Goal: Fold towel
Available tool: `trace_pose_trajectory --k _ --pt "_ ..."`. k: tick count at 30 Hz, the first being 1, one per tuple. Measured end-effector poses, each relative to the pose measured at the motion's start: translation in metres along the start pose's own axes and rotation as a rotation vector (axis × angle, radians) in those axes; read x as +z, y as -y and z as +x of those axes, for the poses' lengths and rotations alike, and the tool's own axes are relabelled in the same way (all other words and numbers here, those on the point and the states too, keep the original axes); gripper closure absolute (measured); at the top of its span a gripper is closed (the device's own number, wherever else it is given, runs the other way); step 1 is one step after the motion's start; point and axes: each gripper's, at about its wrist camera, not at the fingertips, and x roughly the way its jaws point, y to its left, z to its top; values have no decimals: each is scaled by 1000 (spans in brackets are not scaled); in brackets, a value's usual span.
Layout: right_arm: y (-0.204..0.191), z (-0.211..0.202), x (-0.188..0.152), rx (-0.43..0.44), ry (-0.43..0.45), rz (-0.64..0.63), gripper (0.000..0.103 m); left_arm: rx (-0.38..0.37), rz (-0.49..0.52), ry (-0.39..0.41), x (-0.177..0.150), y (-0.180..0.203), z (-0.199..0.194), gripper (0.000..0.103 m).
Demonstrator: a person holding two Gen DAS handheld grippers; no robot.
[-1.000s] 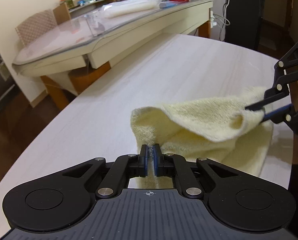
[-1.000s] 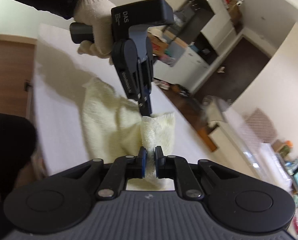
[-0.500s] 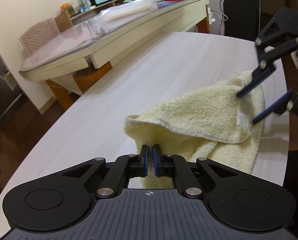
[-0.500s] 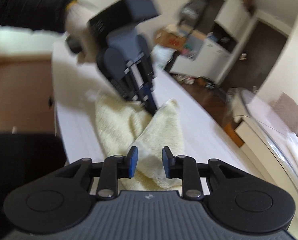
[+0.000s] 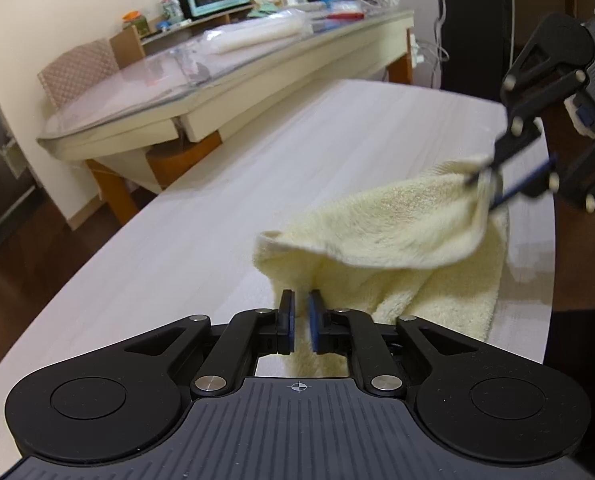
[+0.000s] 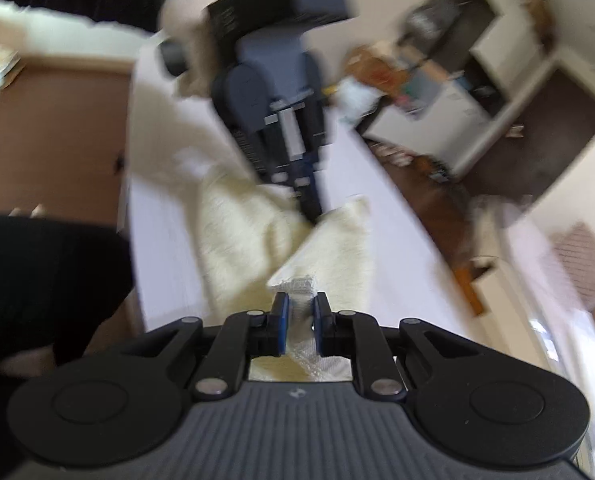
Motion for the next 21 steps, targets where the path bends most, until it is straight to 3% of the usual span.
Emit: trace_pose_trajectory --k 4,7,11,14,16,21 --pt "11 -28 -11 -179 90 108 90 14 -36 22 6 -9 -5 91" --pt "13 -49 -18 -218 166 202 90 19 -33 30 14 -11 -2 90" --pt "-5 -65 -26 -170 152 203 90 -32 -13 26 26 -10 7 85" --pt "-21 -70 -32 -114 118 192 90 -101 -9 7 38 -11 19 77" --pt "-29 -75 -37 -91 96 186 90 -153 -2 -18 45 -12 28 66" --pt "-38 -76 -44 -57 72 222 90 -241 68 -105 56 -6 51 65"
